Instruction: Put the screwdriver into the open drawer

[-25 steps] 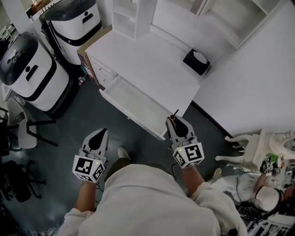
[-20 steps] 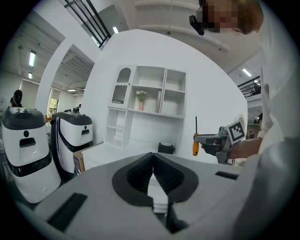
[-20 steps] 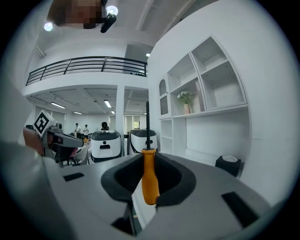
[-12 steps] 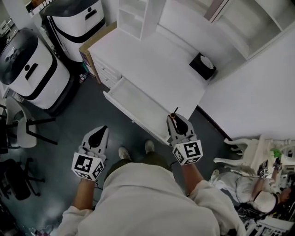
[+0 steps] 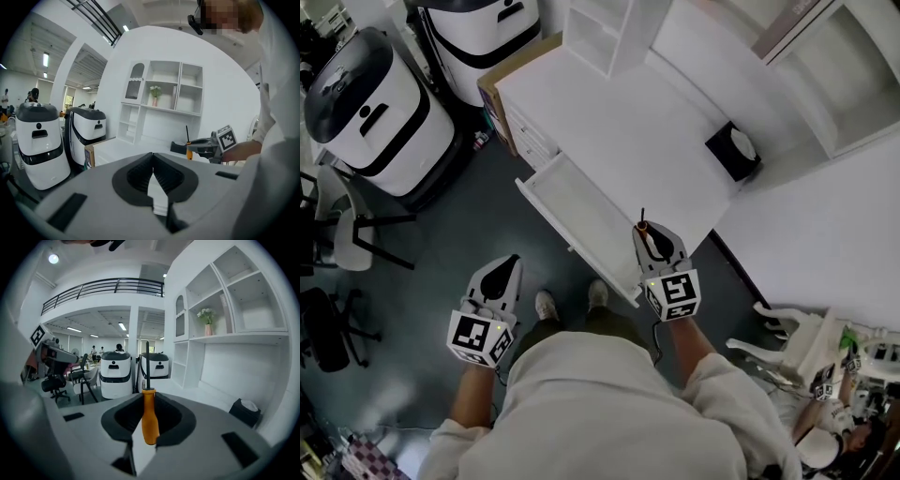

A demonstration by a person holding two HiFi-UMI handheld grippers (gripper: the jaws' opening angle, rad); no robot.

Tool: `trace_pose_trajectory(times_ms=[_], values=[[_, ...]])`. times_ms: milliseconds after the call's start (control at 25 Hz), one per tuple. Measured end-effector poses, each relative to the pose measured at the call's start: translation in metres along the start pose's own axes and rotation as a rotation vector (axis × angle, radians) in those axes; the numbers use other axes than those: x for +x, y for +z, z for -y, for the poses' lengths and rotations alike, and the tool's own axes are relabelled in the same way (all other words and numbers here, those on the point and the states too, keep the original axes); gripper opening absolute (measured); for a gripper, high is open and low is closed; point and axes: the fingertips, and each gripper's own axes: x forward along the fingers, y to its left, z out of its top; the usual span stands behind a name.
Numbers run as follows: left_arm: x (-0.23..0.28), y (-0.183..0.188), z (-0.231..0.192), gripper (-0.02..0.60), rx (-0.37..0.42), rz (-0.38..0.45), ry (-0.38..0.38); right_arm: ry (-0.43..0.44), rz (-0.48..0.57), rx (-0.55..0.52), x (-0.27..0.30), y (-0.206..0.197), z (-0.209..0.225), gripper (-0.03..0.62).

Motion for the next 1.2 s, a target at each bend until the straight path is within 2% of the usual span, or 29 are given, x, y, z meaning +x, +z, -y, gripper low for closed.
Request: trace_pose_trajectory(times_ms=[280, 560, 920, 1200], values=[[0.012, -0.008, -0.001, 0.005, -0.020, -0.024, 0.032, 0.092, -0.124, -0.089, 0.049, -0.029, -0.004, 0.074], [0.021, -0.008, -0.006, 0.005, -0.029, -0.032, 0.052, 0.162, -0.289, -0.116, 0.095, -0.079, -0.013, 0.074], [0.027, -0.015, -0.017, 0.005, -0.031, -0.051, 0.066, 0.206, -0.443, -0.190, 0.147, -0.141, -0.021, 0.074], [0.030, -0.020, -0.026, 0.005, -0.027, -0.074, 0.084, 0.230, -0.556, -0.209, 0.179, -0.194, -0.023, 0.074]])
